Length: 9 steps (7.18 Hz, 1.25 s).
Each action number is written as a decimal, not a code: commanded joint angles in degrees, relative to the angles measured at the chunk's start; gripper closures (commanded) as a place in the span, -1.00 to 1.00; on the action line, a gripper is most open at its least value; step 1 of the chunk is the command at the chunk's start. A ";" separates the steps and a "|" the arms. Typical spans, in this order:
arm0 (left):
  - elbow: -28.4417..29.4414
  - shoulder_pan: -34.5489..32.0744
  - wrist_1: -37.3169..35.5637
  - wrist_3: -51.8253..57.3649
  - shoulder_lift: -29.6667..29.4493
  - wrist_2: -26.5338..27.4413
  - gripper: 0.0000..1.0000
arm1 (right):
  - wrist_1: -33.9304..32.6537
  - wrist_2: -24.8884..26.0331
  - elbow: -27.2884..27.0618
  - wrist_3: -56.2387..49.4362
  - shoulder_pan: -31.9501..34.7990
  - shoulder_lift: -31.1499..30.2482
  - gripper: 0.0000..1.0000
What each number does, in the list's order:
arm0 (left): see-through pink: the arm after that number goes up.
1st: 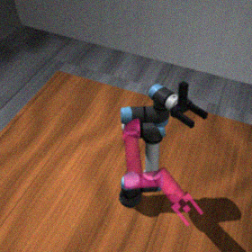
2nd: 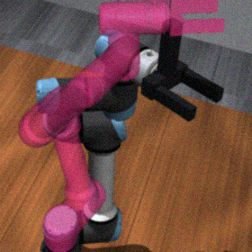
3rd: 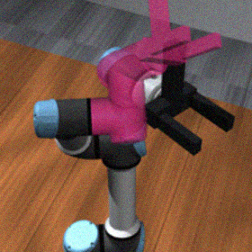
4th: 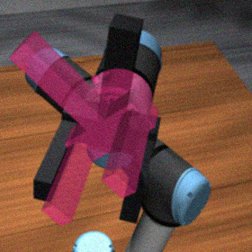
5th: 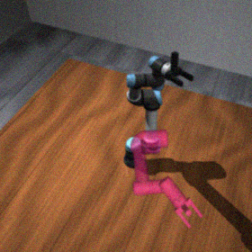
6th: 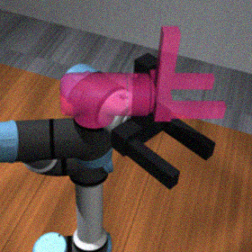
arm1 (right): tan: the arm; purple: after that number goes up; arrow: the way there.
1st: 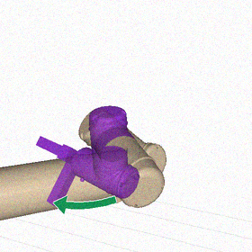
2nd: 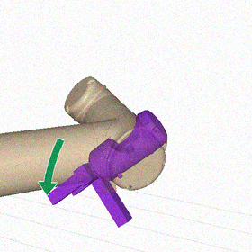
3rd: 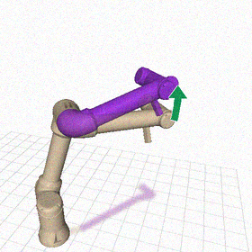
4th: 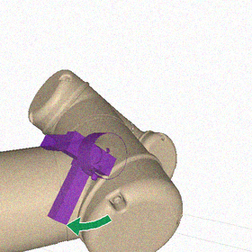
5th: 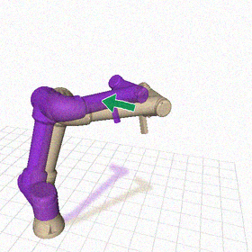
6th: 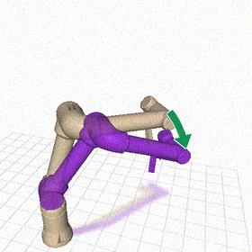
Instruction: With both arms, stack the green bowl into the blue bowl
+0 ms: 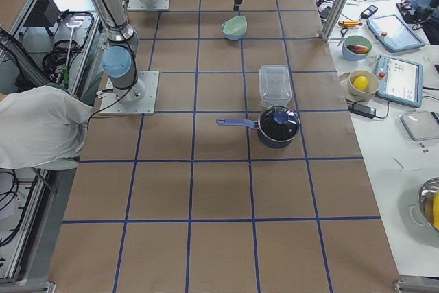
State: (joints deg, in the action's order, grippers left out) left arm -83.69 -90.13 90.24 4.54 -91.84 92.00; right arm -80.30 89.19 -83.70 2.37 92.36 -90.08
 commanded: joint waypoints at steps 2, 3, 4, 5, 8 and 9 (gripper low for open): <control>0.10 0.57 1.16 -2.61 0.00 0.02 -1.00 | -3.44 -0.16 -2.61 -0.61 0.02 -1.42 -1.00; 0.10 0.57 1.16 -2.09 0.00 -0.06 -1.00 | -5.11 0.10 -2.70 -0.61 0.02 -1.41 -1.00; 0.10 0.57 1.16 -1.99 0.00 -0.07 -1.00 | -5.22 0.02 -2.78 -0.61 0.10 -1.41 -1.00; 0.10 0.48 1.08 -2.08 -0.27 -0.15 -1.00 | -5.39 0.02 -2.78 -0.61 0.02 -1.41 -1.00; 0.10 0.40 1.07 -2.08 -0.27 0.20 -1.00 | -5.57 -0.07 -2.78 -0.52 0.10 -1.41 -1.00; 0.10 0.40 1.07 -2.08 -0.18 0.29 -1.00 | -5.66 -0.07 -2.78 -0.44 0.02 -1.41 -1.00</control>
State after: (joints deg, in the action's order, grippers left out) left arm -83.56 -89.73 91.32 2.46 -92.07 92.22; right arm -85.87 89.10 -86.48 1.86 92.40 -91.49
